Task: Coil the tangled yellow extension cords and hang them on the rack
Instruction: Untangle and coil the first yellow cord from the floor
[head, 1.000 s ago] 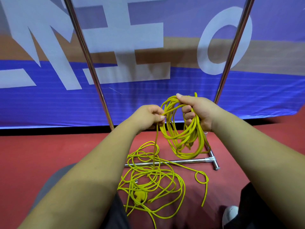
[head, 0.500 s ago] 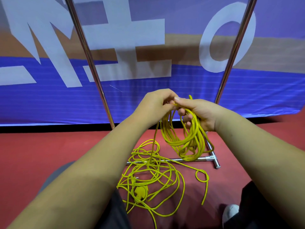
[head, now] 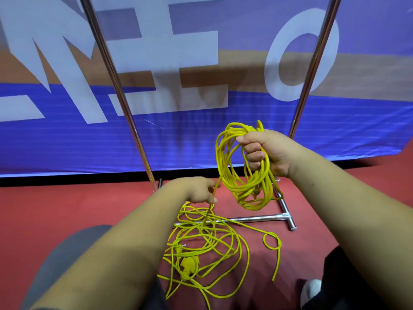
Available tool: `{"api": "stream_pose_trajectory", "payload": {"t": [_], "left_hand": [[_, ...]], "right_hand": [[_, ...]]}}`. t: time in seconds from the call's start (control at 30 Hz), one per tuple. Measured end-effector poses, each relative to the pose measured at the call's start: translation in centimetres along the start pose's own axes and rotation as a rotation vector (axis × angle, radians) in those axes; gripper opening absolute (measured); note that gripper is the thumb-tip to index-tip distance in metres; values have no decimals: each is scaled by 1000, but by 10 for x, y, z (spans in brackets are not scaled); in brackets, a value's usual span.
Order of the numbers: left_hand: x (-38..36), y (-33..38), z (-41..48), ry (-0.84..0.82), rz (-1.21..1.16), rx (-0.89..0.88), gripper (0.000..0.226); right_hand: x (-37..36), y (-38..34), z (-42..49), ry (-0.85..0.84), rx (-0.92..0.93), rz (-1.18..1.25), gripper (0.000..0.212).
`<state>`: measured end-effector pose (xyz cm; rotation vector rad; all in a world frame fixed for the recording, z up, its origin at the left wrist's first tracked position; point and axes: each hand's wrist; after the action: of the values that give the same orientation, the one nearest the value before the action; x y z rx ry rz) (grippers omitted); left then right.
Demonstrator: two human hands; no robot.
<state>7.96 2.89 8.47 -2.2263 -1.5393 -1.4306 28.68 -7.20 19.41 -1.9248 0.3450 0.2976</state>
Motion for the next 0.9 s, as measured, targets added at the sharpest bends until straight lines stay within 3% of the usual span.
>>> {"api": "stream_pose_trajectory", "payload": {"t": [0.1, 0.2, 0.27, 0.37, 0.43, 0.57, 0.67, 0.9], "left_hand": [[-9, 8, 9, -42, 3, -22, 39], [-1, 5, 15, 36, -122, 29, 30], [17, 2, 11, 250, -192, 64, 25], [53, 1, -1, 670, -280, 35, 14], [73, 6, -12, 881, -311, -61, 13], [106, 31, -47, 1130, -480, -327, 20], [119, 45, -67, 1142, -582, -445, 25], [98, 27, -57, 896, -302, -398, 25]], "right_hand": [[-2, -1, -1, -21, 13, -24, 50], [-2, -6, -3, 3, 20, -40, 41], [-1, -10, -4, 15, 33, -48, 28], [7, -11, -4, 23, 43, -71, 28], [10, -10, -5, 19, 47, -75, 26], [12, -6, -4, 13, 71, -95, 23], [8, -5, -5, -31, 86, -85, 21], [-3, -5, -6, 20, 122, 26, 25]]}}
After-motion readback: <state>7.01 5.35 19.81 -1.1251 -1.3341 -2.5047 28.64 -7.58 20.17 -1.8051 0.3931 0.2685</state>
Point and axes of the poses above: each hand's wrist, its own z-axis towards the middle knuckle, its own x-axis out of the back of the hand, y = z × x, and after that the axes turned 2 degrees about z, right-handed
